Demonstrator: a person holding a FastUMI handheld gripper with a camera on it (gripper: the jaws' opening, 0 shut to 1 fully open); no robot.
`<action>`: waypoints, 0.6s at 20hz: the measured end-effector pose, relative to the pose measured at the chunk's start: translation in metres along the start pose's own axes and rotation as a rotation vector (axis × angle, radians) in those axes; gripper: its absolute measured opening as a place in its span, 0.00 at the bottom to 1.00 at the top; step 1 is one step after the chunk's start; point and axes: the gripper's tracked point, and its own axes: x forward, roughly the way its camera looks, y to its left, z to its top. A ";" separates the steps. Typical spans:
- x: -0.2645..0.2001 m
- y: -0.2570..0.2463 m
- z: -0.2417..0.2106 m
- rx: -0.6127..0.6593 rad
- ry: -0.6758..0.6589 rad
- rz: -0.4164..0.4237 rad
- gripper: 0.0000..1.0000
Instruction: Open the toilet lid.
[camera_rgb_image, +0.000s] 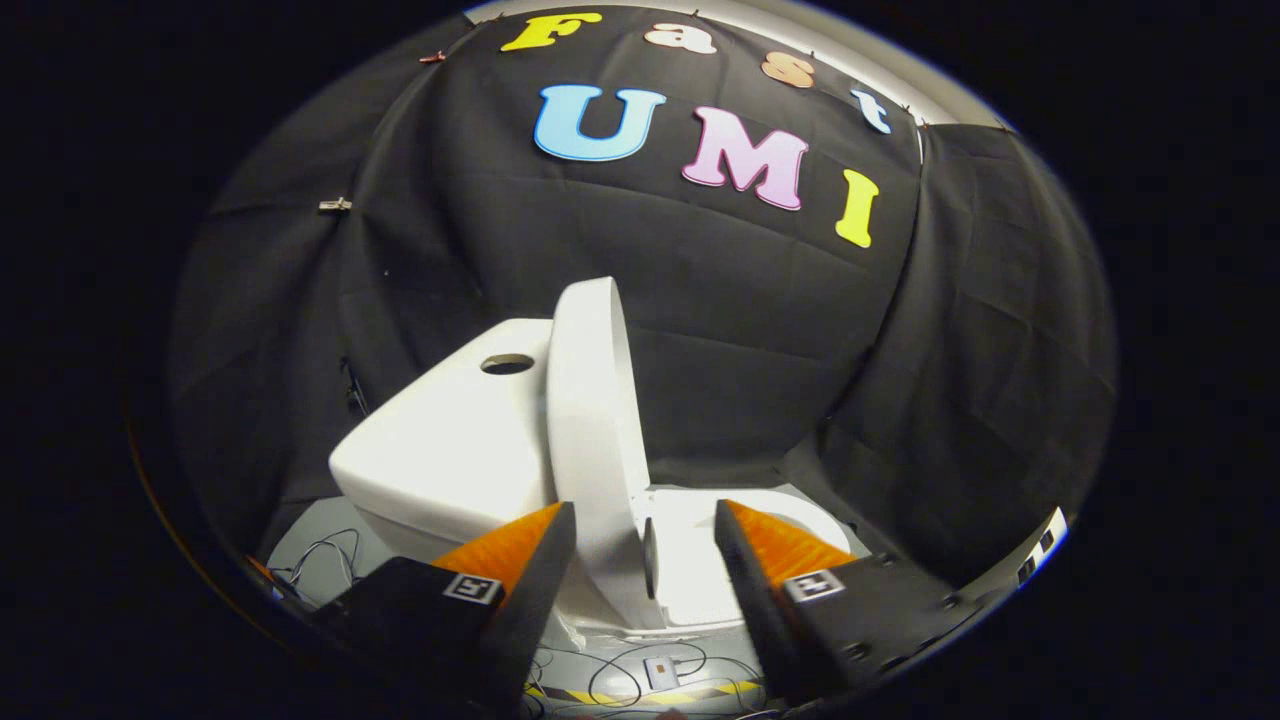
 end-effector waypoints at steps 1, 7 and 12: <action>-0.004 -0.002 0.005 0.001 -0.019 0.007 0.92; -0.026 -0.013 0.028 0.047 -0.071 0.047 1.00; -0.047 -0.032 0.066 0.103 -0.127 0.096 0.99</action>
